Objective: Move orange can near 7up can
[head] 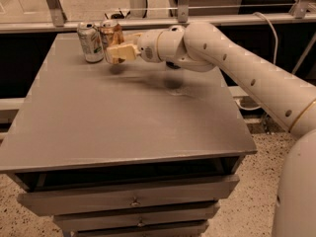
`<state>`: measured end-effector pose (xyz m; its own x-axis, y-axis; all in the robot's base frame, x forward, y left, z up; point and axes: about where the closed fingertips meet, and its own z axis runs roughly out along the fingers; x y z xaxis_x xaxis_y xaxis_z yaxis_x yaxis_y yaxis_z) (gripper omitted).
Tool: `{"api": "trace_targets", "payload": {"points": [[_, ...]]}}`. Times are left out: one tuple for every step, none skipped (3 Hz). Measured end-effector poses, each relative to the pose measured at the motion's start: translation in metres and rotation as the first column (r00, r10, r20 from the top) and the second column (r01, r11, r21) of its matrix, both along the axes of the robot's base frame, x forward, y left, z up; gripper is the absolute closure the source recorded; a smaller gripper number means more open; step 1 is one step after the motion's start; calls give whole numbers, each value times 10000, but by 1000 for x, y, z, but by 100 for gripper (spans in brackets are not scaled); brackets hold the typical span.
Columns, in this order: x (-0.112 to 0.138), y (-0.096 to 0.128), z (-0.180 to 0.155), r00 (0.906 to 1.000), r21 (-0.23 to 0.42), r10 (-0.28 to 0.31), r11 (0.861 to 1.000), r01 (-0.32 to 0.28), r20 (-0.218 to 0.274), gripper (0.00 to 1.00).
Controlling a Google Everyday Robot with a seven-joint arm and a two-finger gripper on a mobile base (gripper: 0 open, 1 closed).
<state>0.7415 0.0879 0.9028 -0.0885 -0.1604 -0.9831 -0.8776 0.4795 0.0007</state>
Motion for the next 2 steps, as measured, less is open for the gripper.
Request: {"api": "trace_targets", "payload": {"points": [[15,10,-20,9995,519,-268,9983,276,-172,74],[21,15,-28,9988,735,-443,9963,456,-195,51]]}}
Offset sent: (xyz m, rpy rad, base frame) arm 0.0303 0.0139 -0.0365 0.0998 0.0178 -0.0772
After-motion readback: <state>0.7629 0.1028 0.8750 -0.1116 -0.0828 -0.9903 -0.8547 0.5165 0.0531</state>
